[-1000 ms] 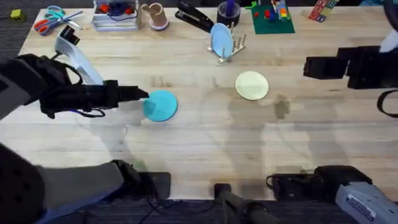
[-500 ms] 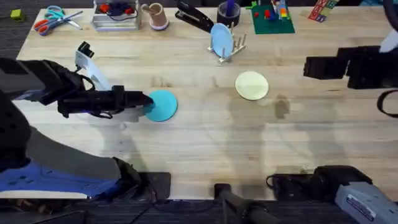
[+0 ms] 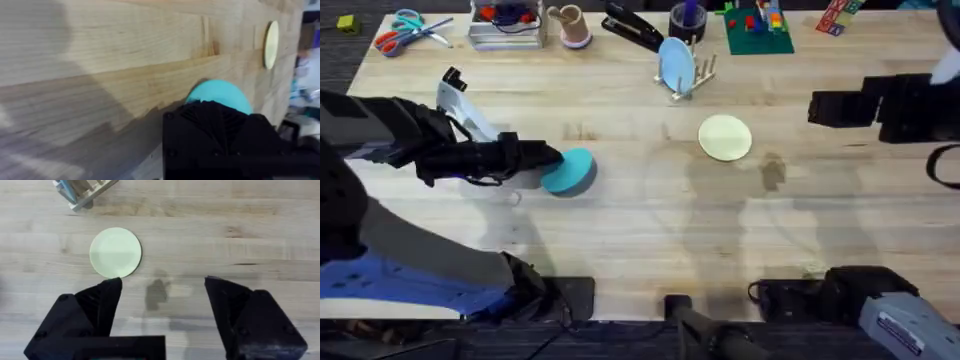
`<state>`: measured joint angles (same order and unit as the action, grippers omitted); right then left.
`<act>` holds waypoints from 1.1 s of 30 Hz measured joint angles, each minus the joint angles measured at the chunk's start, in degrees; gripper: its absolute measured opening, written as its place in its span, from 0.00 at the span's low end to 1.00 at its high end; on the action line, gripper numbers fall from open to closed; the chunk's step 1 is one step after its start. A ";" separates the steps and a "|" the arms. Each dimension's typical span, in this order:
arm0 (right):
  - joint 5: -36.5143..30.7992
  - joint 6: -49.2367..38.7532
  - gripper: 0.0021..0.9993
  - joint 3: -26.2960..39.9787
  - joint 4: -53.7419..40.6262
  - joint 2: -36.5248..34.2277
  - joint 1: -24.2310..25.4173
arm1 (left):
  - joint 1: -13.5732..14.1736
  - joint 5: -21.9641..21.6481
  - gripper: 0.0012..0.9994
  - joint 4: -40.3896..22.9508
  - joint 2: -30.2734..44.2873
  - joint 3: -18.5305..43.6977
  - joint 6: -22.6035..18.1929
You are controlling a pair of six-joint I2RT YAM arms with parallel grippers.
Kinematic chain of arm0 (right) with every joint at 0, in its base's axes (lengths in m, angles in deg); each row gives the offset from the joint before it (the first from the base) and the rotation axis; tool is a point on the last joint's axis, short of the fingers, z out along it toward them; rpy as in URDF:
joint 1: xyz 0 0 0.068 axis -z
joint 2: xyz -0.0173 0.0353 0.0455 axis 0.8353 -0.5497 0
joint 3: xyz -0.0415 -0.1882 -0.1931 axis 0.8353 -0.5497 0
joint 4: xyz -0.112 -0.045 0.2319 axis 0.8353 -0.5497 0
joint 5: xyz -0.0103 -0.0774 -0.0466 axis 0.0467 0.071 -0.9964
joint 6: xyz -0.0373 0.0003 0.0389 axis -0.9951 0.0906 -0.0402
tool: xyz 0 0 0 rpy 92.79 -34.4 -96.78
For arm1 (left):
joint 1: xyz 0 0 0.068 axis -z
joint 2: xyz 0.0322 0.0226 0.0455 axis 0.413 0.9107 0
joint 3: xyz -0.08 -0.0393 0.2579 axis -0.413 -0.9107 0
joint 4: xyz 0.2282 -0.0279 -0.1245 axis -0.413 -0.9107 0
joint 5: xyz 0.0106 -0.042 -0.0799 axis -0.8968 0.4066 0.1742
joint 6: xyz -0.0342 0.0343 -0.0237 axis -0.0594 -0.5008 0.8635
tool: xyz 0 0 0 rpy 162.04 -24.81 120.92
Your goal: Pick up the plates from the table one by one and place each into a slot on the dish rack.
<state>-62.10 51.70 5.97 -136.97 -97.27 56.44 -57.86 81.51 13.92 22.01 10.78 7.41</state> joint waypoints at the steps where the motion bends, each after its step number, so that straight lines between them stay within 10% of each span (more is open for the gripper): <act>1: 0.00 -0.02 1.00 0.00 0.00 0.00 0.00 | 0.00 0.48 0.04 -0.03 0.62 0.23 0.76; 33: 7.71 11.68 0.99 0.00 -0.62 -0.19 -0.01 | 2.16 1.46 0.04 -0.02 2.44 1.55 3.45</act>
<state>-54.40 63.38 5.97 -137.59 -97.46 56.44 -55.70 82.97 13.91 24.45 12.34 10.86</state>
